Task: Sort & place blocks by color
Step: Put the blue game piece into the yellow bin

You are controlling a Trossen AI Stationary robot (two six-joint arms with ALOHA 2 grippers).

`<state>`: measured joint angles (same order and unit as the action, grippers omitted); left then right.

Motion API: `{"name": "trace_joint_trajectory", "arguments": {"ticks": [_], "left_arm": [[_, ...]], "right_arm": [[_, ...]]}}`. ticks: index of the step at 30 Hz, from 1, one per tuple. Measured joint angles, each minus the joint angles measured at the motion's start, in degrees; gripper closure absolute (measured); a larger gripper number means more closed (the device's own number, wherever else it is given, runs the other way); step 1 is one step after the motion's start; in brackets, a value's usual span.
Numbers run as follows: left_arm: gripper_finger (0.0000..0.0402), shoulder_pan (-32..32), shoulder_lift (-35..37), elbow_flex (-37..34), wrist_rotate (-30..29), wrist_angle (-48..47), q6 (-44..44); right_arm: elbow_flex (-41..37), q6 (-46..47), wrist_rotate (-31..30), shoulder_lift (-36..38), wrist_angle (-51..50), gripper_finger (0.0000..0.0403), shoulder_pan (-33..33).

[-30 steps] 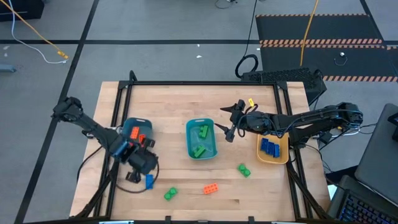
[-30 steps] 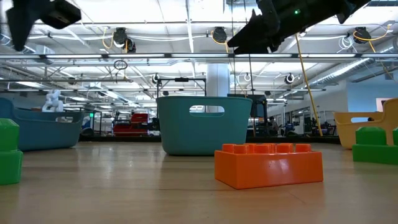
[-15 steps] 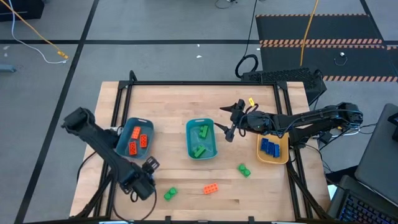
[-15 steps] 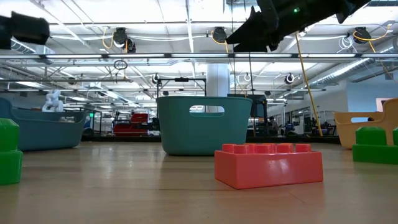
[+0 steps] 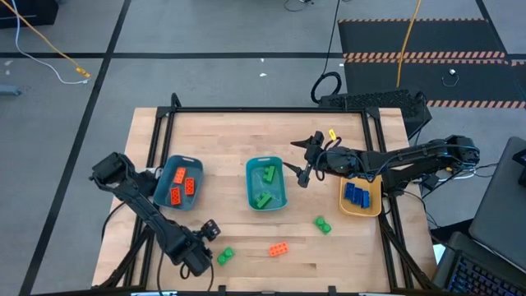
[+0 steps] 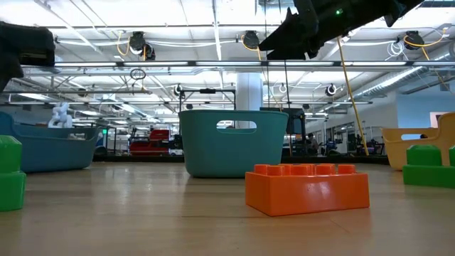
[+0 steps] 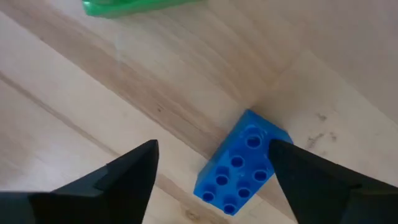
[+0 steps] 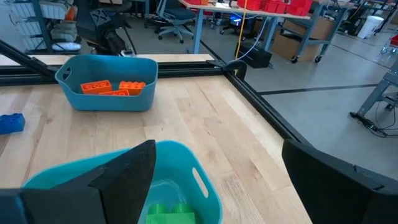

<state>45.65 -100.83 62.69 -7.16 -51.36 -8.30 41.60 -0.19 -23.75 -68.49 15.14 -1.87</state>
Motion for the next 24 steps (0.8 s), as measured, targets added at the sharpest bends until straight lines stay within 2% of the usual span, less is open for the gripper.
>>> {"name": "trace_joint_trajectory", "arguments": {"ticks": [9, 14, 16, 18, 24], "left_arm": [[0.0151, 0.3, 2.4, -0.6, 1.2, -8.2, -3.4], [0.0162, 0.3, 5.0, -0.5, 1.1, -10.0, 0.0], [0.0162, 0.3, 5.3, -0.5, 1.1, -10.0, 6.4], [0.0162, -0.2, 5.3, -0.5, 1.8, -9.9, 16.6], [0.0163, -4.4, 5.3, -0.5, 3.1, -7.4, 61.7]], "right_arm": [[0.0, 0.0, 0.0, 0.0, 0.5, 0.0062, 0.0], [0.0, 0.0, 0.0, 0.0, 0.7, 0.0062, 0.0], [0.0, 0.1, 0.0, 0.0, 0.7, 0.0062, 0.0], [0.0, 1.1, 0.0, 0.0, 0.7, 0.0062, 0.0], [0.0, 2.8, 0.0, 0.0, 0.7, 0.0062, 0.0]]}}
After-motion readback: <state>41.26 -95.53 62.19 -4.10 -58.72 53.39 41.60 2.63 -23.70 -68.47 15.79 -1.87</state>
